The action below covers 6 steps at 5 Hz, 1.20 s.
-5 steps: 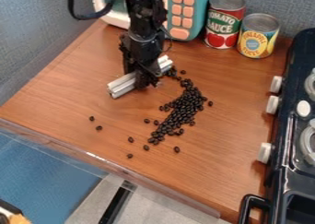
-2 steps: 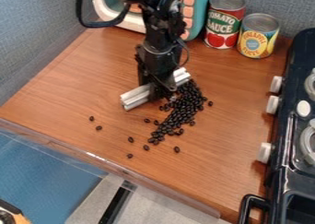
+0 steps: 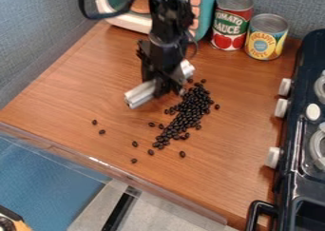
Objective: Sweep into pile
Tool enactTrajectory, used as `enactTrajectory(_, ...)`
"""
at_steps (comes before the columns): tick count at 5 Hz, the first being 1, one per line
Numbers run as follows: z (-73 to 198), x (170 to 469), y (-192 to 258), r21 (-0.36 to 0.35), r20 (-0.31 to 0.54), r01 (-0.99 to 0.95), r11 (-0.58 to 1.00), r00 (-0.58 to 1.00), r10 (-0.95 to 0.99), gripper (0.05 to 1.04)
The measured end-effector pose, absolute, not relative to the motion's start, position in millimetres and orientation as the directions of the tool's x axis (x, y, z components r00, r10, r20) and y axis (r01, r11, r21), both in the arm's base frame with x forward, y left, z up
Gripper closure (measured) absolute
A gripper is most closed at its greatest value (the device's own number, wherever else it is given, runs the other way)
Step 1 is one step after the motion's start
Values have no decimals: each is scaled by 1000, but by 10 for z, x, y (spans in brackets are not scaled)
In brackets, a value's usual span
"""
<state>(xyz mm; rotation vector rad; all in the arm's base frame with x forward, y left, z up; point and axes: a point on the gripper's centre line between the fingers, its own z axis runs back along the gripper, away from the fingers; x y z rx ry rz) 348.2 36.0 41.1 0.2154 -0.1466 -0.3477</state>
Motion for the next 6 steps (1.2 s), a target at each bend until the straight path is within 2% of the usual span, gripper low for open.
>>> enactTrajectory(1,698,3442,768,208,157,63,976,983,-97,700)
enactTrajectory(2,739,3363,875,193,136,30,981,989,-57,699)
enactTrajectory(3,588,3109,1080,198,72,-44,979,997,30,699)
enactTrajectory(4,424,2874,1261,195,52,-156,968,987,149,699)
enactTrajectory(5,283,2696,1324,243,24,-132,961,991,131,699)
enactTrajectory(6,156,2575,1420,246,47,-177,953,984,170,700)
